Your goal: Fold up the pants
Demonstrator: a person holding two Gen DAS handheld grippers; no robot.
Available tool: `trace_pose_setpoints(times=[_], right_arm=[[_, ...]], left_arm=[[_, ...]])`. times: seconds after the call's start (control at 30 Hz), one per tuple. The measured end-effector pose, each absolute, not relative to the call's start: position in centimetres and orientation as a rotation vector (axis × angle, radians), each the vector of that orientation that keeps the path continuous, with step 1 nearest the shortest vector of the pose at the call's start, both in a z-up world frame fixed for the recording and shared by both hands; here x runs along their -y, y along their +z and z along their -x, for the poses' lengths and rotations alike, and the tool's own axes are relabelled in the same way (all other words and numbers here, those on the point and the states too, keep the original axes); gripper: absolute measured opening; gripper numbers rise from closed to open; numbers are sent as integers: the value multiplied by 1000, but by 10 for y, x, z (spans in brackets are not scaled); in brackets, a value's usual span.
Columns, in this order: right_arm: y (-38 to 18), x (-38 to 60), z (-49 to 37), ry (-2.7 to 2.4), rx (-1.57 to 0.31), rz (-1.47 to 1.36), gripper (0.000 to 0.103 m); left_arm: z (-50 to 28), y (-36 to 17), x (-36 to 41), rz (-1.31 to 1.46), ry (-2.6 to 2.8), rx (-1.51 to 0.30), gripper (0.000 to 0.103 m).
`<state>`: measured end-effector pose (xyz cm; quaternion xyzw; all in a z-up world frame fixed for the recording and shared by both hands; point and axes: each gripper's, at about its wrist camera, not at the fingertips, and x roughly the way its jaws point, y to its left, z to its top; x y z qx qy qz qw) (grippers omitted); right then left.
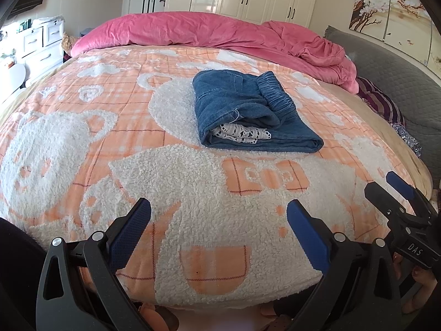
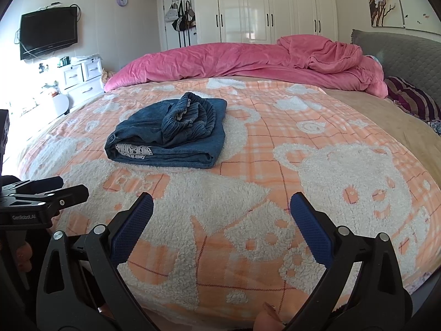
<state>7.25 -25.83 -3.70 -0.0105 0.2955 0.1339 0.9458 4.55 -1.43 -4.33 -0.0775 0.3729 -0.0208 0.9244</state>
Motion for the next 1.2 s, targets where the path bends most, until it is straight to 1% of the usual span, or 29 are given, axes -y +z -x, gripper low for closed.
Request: trace_pose_setpoints(times=[0.87,1.13,1.2], right_arm=[[-38,261,-74,248,-617,18,94],[-42,269,-85,229,-656,-28,94],[-42,274,-89,222,-672,-43,94]], left_arm=[[-47,-44,16,146,-11,-772,99],[-41,-21,8,180,-21,-697,98],[-36,-7,-1,228,-45,-636,98]])
